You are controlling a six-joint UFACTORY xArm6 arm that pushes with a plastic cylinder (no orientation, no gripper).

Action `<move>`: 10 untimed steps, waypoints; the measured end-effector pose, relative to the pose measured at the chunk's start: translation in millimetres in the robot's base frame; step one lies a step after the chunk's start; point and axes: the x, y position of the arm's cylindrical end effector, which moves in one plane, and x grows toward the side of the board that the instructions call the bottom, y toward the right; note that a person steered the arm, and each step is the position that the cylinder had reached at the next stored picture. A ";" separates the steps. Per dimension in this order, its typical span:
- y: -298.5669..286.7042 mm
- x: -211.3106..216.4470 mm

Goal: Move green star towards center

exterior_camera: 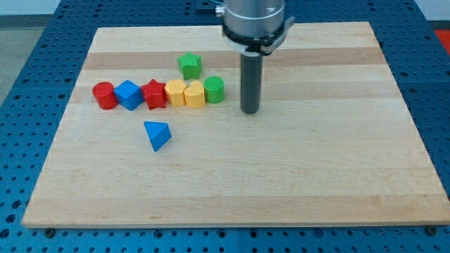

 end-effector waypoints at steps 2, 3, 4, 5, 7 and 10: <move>-4.3 -57.8; -27.3 -76.7; -57.3 -77.9; -78.4 -77.9; -92.4 -77.7; -92.4 -66.5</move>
